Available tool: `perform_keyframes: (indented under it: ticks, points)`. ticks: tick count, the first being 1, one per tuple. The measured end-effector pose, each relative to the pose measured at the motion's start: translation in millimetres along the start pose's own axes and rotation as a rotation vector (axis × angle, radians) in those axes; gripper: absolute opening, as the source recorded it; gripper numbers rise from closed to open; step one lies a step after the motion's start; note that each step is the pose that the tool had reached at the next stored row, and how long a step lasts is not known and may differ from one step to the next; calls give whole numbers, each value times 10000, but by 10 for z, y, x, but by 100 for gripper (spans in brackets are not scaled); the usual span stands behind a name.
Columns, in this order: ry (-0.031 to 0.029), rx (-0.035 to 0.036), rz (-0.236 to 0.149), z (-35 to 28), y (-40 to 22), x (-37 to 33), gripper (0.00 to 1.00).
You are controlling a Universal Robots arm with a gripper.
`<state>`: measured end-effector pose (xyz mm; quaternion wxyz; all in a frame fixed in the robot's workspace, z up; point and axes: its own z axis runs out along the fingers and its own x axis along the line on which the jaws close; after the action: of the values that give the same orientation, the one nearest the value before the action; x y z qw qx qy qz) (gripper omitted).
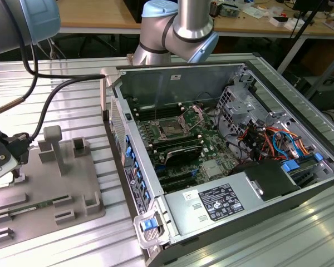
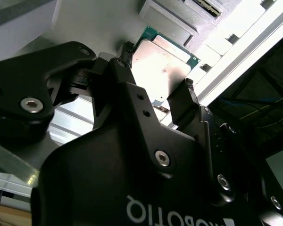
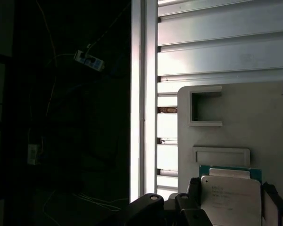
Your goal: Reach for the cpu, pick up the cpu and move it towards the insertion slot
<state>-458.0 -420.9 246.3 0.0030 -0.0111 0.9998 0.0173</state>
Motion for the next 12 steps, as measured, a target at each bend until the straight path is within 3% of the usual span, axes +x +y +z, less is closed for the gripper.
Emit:
perform_keyframes:
  ticks: [12]
  points:
    - [-2, -1, -1, -89, 3, -1, 55]
